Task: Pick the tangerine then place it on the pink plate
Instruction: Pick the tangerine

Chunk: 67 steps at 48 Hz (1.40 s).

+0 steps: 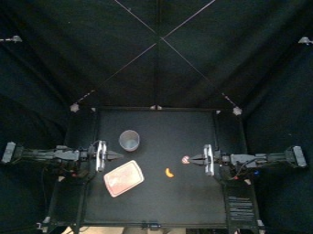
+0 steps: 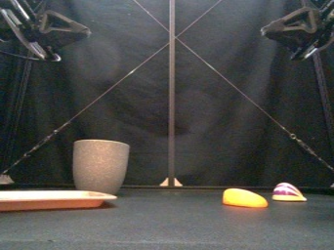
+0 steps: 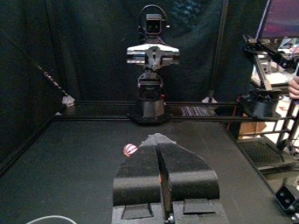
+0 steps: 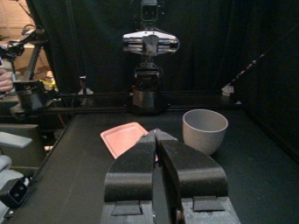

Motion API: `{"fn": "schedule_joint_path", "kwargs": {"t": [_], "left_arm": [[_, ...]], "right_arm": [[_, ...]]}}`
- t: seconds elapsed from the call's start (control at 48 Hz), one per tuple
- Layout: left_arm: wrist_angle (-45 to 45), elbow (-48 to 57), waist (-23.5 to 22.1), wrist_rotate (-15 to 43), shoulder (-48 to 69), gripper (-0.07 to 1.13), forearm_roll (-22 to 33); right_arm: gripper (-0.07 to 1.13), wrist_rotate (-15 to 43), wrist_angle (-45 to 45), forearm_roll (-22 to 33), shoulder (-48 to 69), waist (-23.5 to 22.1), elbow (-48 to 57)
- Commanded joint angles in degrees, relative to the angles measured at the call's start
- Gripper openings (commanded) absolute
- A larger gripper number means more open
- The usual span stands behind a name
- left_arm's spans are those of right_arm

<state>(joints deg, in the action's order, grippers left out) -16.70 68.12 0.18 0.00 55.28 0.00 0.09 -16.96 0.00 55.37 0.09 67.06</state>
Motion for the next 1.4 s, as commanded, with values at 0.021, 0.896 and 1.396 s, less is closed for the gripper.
{"fn": "schedule_joint_path", "kwargs": {"t": [0.021,0.896,1.396], "left_arm": [[5.0,-2.1,0.2,0.0,-0.7,0.09,-0.4],[13.4,-4.0,3.1,0.1,-0.7,0.08,-0.3],[13.4,-3.8,3.5,0.0,-0.7,0.08,-0.3]], "right_arm": [[0.13,1.1,0.0,-1.2,-1.2,0.0,-0.7],[1.04,3.1,6.7,-18.5,-28.9,-1.1,-11.4],[1.03,3.3,36.5,-22.8,-46.0,0.0,-23.9]]}}
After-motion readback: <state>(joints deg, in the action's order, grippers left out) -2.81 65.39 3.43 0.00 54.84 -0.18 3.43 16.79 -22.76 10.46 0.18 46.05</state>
